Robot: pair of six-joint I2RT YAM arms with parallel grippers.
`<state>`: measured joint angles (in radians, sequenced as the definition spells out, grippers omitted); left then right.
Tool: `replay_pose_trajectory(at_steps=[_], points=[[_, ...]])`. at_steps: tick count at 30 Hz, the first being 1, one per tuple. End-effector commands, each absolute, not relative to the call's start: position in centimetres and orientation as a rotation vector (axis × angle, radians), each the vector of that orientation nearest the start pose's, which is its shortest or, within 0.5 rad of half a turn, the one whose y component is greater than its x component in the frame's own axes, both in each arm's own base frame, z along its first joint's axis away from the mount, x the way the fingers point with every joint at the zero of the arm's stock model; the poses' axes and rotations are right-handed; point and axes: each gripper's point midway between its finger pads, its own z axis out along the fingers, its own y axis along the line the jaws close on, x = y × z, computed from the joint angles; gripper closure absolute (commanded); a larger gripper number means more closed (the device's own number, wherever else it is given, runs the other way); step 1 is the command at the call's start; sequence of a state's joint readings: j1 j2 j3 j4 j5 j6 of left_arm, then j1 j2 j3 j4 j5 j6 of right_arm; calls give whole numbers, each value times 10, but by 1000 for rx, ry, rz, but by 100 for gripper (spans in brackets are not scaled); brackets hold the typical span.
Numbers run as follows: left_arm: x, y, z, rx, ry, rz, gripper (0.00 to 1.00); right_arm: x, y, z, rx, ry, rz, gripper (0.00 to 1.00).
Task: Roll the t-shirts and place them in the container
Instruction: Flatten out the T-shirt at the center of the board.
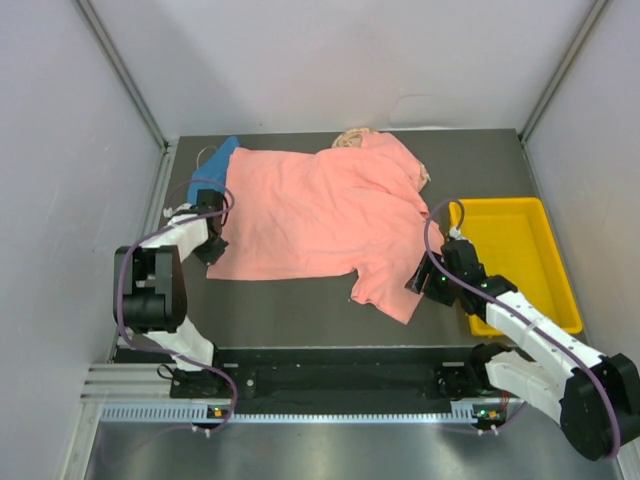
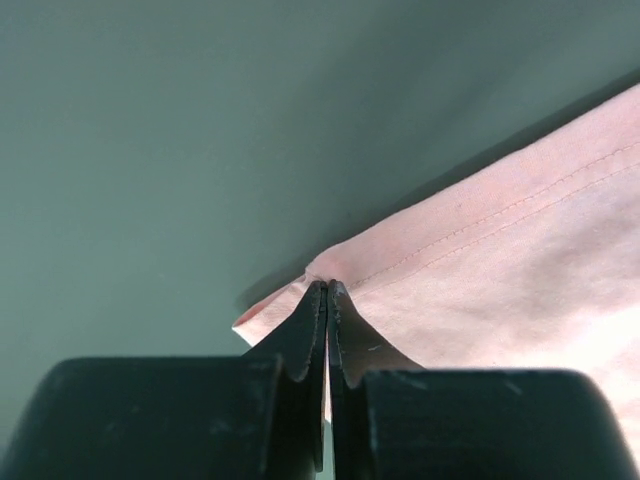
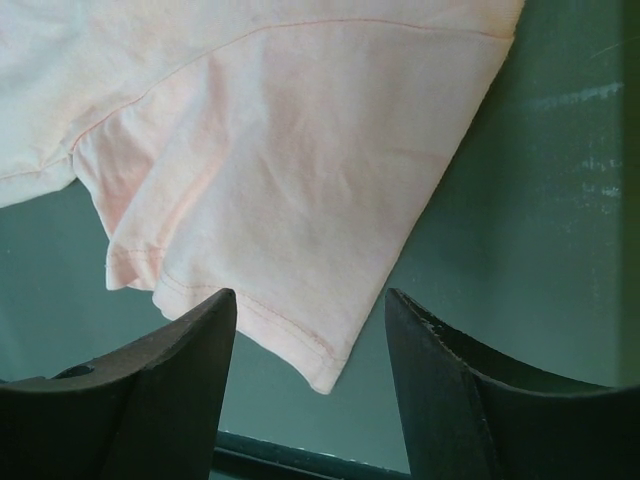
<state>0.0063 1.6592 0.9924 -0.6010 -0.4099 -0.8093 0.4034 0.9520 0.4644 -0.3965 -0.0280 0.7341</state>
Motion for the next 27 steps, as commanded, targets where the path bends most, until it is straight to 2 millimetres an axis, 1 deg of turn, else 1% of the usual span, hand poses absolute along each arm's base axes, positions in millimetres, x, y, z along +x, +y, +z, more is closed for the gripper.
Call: replay_pose_trajectory(at_steps=[1,5,6,11,14,16,19,22,23,24,25,27], points=[[328,50,60,-1119,2362,346,98,216,125,54,399,2482,497,39],[325,50,71,-1101,2348,328,98,218,126,55,402,2480,497,39],[324,50,71,-1097,2348,327,100,219,126,56,402,2480,497,39],[320,49,78,-1090,2347,324,100,222,126,61,403,2472,493,38],[316,53,87,-1090,2323,338,100,227,123,64,415,2462,460,38],[313,59,95,-1101,2291,371,100,230,121,66,420,2458,443,37],[308,66,107,-1111,2244,400,100,238,121,73,427,2446,425,37],[304,68,114,-1103,2217,400,100,246,124,81,427,2435,423,37],[302,70,115,-1103,2209,410,100,249,125,85,426,2427,426,37],[298,71,111,-1102,2216,418,100,250,125,85,424,2432,425,37],[296,71,111,-1097,2213,417,100,250,126,86,417,2433,423,37],[292,72,105,-1103,2219,424,100,249,123,82,419,2448,400,37]])
